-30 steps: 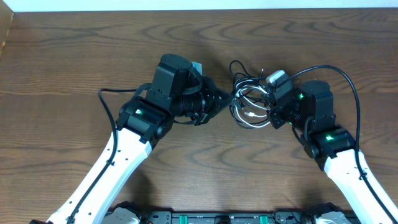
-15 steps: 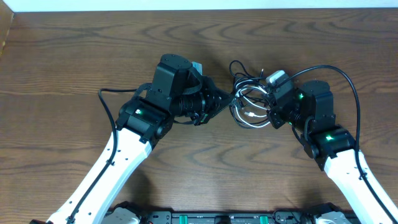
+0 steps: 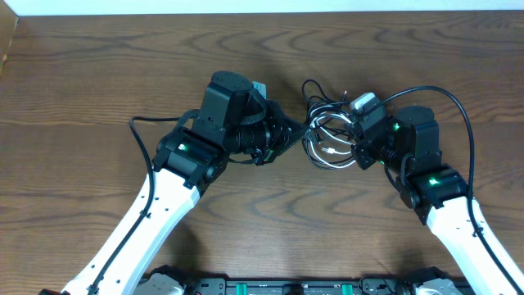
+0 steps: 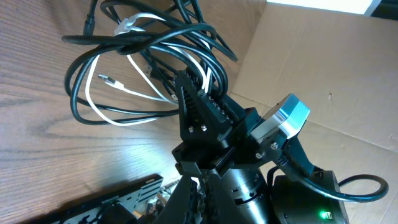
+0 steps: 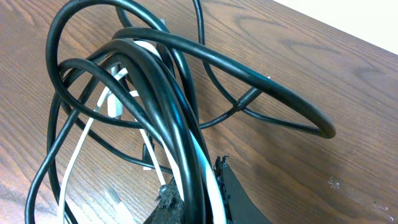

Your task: Untangle cables

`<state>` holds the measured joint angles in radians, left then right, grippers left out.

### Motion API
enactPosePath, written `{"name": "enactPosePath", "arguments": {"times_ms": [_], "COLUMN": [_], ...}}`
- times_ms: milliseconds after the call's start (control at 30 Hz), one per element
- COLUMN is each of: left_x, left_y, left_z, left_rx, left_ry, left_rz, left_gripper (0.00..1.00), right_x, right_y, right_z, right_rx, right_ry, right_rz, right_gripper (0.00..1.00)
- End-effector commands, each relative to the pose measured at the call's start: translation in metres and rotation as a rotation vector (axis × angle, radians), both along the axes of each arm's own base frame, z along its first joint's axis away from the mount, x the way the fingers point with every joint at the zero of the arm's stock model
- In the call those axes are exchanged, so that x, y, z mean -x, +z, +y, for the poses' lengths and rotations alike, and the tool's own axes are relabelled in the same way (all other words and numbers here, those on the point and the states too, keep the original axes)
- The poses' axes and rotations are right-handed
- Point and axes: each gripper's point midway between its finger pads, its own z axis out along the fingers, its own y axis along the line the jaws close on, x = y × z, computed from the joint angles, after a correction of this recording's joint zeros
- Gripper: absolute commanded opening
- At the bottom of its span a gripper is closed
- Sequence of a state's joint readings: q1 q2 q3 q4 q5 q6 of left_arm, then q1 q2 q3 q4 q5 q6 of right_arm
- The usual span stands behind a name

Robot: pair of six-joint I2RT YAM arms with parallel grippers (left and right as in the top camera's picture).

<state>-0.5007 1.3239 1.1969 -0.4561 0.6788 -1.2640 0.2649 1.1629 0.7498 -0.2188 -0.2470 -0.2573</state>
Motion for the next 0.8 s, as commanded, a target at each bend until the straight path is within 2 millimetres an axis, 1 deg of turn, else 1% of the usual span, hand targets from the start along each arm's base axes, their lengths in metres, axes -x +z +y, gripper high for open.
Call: {"name": "enactPosePath", "arguments": {"times_ms": [0, 167, 500, 633, 700, 733, 767], "left_x": [0.001, 0.000, -0.016, -0.025, -0.036, -0.037, -0.036], "left_y": [0.013, 0.012, -0.002, -0.007, -0.013, -0.016, -0.020], "left_z": [0.000, 0.002, 0.017, 0.025, 0.034, 0.036, 0.037], "left_rx": [0.020, 0.013, -0.090, -0.165, -0.272, -0.309, -0.353], "left_ry": [-0.004, 0.006, 0.107, 0.118, 0.095, 0.069, 0.016], "left_rz": [-0.023, -0.027, -0.058, -0.138, -0.258, -0.298, -0.345], "left_gripper": [0.08, 0.07, 0.07, 0.08, 0.08, 0.08, 0.28], "right_x": [0.001, 0.001, 0.001, 0.001, 0.001, 0.001, 0.001], "right_y": [0.002, 0.002, 0.002, 0.002, 0.002, 0.002, 0.002], "right_z": [0.001, 0.001, 0.001, 0.002, 0.002, 0.002, 0.002], "right_rx": [-0.017, -0.017, -0.017, -0.018, -0.019, -0.019, -0.019], "right_ry": [0.003, 0.003, 0.003, 0.005, 0.005, 0.005, 0.006], "right_rz": [0.000, 0.000, 0.000, 0.001, 0.001, 0.001, 0.001], "right_gripper": [0.01, 0.01, 0.01, 0.01, 0.01, 0.01, 0.01]}}
